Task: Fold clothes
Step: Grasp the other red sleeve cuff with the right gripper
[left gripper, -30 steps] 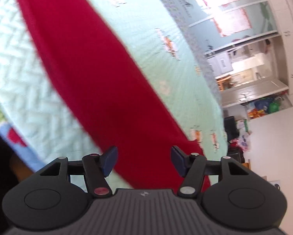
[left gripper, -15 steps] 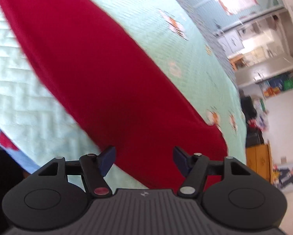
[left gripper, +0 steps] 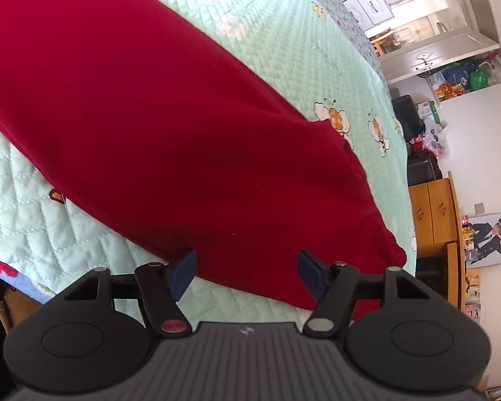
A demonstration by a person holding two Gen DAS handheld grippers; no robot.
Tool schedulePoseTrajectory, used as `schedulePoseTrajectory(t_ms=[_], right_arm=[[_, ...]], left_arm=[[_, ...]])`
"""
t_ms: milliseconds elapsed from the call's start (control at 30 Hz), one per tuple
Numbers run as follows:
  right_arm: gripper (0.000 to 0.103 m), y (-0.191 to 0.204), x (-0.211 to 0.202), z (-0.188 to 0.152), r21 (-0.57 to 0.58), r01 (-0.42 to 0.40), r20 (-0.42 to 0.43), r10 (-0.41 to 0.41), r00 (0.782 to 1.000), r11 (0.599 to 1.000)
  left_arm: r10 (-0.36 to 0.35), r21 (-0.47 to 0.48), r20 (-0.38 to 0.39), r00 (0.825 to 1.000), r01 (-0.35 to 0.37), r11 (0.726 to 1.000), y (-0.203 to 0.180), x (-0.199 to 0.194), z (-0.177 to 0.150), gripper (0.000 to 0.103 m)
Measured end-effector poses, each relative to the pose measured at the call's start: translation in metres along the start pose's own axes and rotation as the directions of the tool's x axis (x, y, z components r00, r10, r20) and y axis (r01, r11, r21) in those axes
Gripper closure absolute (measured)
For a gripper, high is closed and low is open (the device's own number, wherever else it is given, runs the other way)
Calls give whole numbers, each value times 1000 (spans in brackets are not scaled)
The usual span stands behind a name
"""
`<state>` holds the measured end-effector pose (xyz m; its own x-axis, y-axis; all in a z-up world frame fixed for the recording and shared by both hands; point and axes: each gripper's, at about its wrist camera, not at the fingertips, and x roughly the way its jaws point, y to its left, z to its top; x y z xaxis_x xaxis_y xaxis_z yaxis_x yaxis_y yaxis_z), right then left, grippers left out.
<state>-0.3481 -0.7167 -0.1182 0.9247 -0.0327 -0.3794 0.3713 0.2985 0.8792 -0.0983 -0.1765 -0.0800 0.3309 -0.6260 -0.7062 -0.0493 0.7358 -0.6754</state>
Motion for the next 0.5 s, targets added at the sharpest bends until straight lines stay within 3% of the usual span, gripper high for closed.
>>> schedulePoseTrajectory(t_ms=[133, 233, 367, 500], right_arm=[[35, -5, -6, 1, 46, 40, -23, -39, 999, 998], [35, -9, -10, -3, 117, 47, -51, -41, 998, 992], [35, -7, 0, -6, 115, 58, -109, -46, 993, 992], [34, -10, 12, -4, 138, 30, -66, -21, 998, 990]], left_arm=[[4, -12, 6, 1000, -4, 1000, -1, 1, -4, 34], [5, -15, 5, 1000, -5, 1000, -2, 3, -6, 34], [3, -14, 7, 1000, -3, 1000, -3, 3, -7, 33], [-8, -13, 4, 1000, 8, 1000, -3, 2, -6, 32]])
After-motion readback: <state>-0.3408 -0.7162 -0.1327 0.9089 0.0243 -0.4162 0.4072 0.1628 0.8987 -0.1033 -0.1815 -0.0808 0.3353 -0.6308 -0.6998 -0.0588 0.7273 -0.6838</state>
